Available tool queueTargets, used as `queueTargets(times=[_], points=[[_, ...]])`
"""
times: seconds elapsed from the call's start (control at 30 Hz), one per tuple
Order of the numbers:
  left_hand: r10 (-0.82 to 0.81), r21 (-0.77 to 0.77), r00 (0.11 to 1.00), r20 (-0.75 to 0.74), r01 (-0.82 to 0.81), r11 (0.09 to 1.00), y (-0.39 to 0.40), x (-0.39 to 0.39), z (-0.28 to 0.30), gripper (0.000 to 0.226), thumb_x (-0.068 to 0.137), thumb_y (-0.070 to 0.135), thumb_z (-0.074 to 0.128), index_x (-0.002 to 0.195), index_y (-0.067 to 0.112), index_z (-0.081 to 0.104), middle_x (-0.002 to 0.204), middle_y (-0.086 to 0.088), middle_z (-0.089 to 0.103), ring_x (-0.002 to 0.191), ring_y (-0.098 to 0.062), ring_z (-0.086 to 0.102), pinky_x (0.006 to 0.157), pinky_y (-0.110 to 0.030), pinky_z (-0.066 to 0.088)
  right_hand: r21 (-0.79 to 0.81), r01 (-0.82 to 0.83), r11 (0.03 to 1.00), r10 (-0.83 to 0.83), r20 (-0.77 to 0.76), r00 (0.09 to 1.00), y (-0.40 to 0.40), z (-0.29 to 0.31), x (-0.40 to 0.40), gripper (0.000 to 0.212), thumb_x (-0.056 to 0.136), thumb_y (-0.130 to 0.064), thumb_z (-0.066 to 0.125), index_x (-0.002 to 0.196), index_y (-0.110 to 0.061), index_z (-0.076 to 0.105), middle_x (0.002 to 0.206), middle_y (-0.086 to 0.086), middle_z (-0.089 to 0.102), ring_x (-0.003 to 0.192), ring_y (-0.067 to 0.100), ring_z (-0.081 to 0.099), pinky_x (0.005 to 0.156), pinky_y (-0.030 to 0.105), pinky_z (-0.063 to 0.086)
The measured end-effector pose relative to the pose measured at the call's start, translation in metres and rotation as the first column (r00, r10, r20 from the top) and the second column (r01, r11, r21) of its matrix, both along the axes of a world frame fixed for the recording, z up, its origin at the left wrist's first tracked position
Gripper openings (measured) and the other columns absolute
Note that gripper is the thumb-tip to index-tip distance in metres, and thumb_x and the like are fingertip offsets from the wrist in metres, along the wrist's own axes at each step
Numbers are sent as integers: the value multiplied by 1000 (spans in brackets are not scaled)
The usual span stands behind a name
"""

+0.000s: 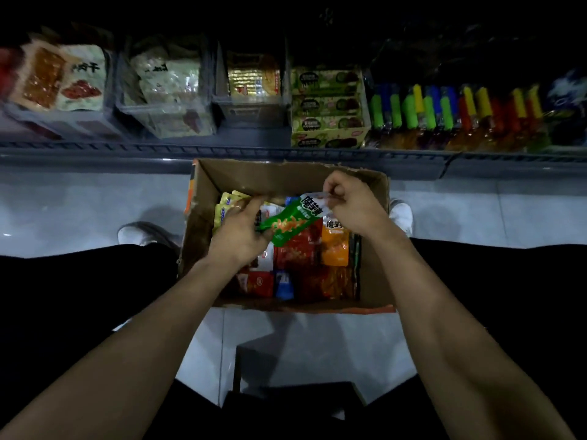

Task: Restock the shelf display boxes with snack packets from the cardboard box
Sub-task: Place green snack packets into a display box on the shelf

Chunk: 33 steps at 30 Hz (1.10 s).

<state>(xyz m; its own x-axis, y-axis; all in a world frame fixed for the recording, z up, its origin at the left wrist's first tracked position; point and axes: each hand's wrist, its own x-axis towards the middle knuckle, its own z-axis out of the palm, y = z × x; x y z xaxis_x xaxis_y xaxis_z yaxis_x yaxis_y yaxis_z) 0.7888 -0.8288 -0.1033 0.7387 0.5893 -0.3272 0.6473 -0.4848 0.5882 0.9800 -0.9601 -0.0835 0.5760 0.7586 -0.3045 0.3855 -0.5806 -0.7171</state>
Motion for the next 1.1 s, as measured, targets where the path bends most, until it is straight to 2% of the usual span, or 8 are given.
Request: queueTargets(times=[0.13, 0.23, 0.33, 0.43, 0.53, 0.73, 0.9, 1.1], points=[[-140, 66, 989, -44, 143, 988, 26, 10, 36, 26, 89, 32, 64, 112, 22, 68, 98, -4, 72, 85, -22, 65, 72, -33, 53, 183, 87, 979, -68, -109, 992, 0, 45, -8, 16, 91, -10, 61, 87, -22, 52, 82, -1, 64, 79, 15, 63, 70, 35, 52], [-245, 12, 969, 36, 245, 969, 43, 16, 71, 6, 90, 27, 64, 93, 25, 69, 82, 5, 67, 77, -13, 64, 65, -26, 47, 322, 350, 880, -193, -431, 882, 7, 71, -21, 9, 89, -20, 69, 95, -21, 62, 97, 4, 72, 92, 22, 70, 81, 43, 58], [-285, -98, 953, 104, 295, 950, 63, 21, 108, 14, 92, 27, 62, 82, 35, 60, 80, 13, 66, 74, -3, 63, 64, -26, 48, 334, 562, 757, -179, -721, 669, 24, 95, -29, 29, 86, -11, 70, 112, -21, 62, 106, 8, 71, 97, 22, 70, 84, 40, 57], [-233, -165, 941, 247, 277, 947, 87, 27, 137, 10, 93, 23, 61, 84, 27, 62, 74, 6, 64, 67, 1, 57, 66, -28, 42, 384, 571, 726, -134, -735, 665, 44, 129, -23, 37, 85, 2, 66, 116, -16, 60, 102, 6, 71, 97, 21, 68, 81, 35, 56], [-116, -149, 900, 420, 195, 969, 103, 35, 169, 12, 90, 28, 64, 81, 20, 65, 63, -1, 60, 59, -12, 54, 59, -32, 39, 475, 482, 736, -75, -651, 756, 67, 171, -18, 24, 89, 0, 63, 109, -13, 62, 105, 8, 71, 101, 25, 68, 81, 40, 58], [-251, 606, 804, 539, -163, 778, 138, 41, 235, 29, 86, 39, 53, 102, 17, 64, 98, -4, 63, 93, -27, 58, 78, -41, 49, 587, 140, 798, -47, -171, 984, 126, 257, -10, 19, 94, -7, 60, 94, -26, 62, 98, -1, 71, 93, 17, 69, 73, 34, 61], [-75, 629, 831, 552, -355, 691, 168, 42, 250, 57, 91, 33, 58, 144, 25, 38, 152, -13, 29, 140, -34, 20, 112, -55, 26, 660, 19, 751, -53, 31, 998, 172, 301, -8, 20, 97, -8, 55, 100, -28, 56, 95, -10, 65, 90, 12, 65, 73, 32, 59], [-65, 699, 885, 461, -317, 641, 198, 51, 250, 71, 87, 30, 60, 149, 33, 25, 160, -12, 9, 146, -34, -2, 117, -58, 0, 714, -90, 694, -103, 223, 969, 219, 340, -6, 14, 100, -14, 51, 110, -22, 52, 96, -15, 60, 91, -5, 61, 78, 17, 53]])
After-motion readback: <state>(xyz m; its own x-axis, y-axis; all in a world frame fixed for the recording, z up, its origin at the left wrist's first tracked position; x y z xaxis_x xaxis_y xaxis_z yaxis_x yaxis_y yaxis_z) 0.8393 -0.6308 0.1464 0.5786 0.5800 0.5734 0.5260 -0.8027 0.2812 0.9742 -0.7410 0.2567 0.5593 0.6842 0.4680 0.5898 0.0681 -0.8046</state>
